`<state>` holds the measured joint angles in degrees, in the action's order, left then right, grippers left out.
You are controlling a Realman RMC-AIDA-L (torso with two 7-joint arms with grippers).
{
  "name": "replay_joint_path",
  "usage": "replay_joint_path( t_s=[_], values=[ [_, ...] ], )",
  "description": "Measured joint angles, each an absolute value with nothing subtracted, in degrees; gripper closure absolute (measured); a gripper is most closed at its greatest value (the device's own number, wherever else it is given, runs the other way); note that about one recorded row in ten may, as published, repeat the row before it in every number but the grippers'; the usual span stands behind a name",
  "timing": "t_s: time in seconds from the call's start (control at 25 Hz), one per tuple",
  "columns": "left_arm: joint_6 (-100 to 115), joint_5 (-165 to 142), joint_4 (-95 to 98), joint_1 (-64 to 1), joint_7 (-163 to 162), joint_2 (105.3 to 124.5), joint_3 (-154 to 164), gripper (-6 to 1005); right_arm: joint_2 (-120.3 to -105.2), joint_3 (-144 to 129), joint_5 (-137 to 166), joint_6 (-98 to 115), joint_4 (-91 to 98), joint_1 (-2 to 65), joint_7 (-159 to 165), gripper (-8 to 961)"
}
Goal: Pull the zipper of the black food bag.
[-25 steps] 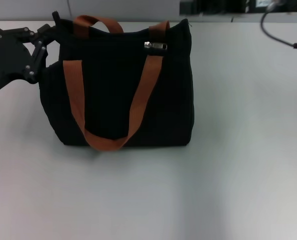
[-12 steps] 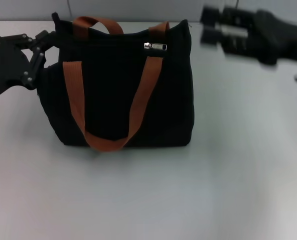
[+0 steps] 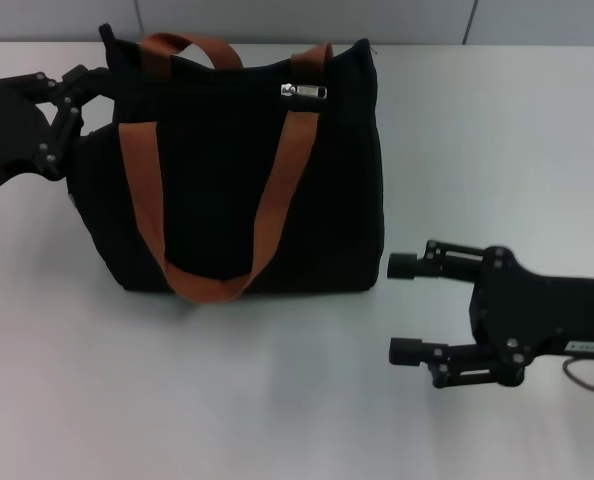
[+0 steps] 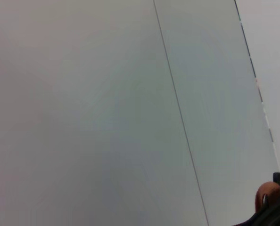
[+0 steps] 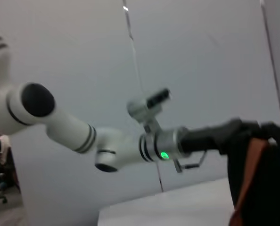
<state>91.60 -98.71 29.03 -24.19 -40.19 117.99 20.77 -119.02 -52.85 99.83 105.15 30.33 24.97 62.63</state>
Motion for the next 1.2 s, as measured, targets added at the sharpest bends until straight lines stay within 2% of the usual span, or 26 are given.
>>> replay_joint_path(
  t_s=[0.48, 0.6, 0.84, 0.88, 1.0, 1.12, 1.2],
  values=[
    [93.29, -101.81, 33.22, -23.24, -51.77, 116.8, 22.44, 852, -119.09, -53.01, 100.19, 102.02, 28.19, 25.27, 62.32, 135],
    [96.2, -102.48, 37.52, -21.78, -59.74, 115.59, 22.96, 740, -119.09, -53.01, 100.25, 101.64, 28.11, 25.47, 62.3, 135],
    [105.8, -102.87, 39.42, -21.14, -71.21, 110.54, 24.23, 486, -119.2, -54.14, 100.29, 99.39, 27.71, 25.66, 60.55, 135],
    [107.32, -103.18, 39.31, -21.24, -71.86, 110.16, 24.65, 439, -119.24, -54.3, 100.29, 99.07, 27.3, 25.75, 59.87, 135],
    [110.9, -104.65, 39.5, -21.62, -73.37, 109.7, 26.85, 309, -119.27, -54.42, 100.29, 98.24, 25.25, 26.41, 57.45, 135],
    [112.97, -105.6, 39.54, -21.73, -73.1, 110.26, 29.94, 186, -119.27, -54.41, 100.2, 97.38, 23.38, 26.76, 55.12, 136],
    [113.52, -105.71, 39.2, -21.4, -71.16, 111.18, 33.2, 187, -119.27, -54.19, 99.95, 97.15, 22.14, 26.87, 53.01, 136]
  ],
)
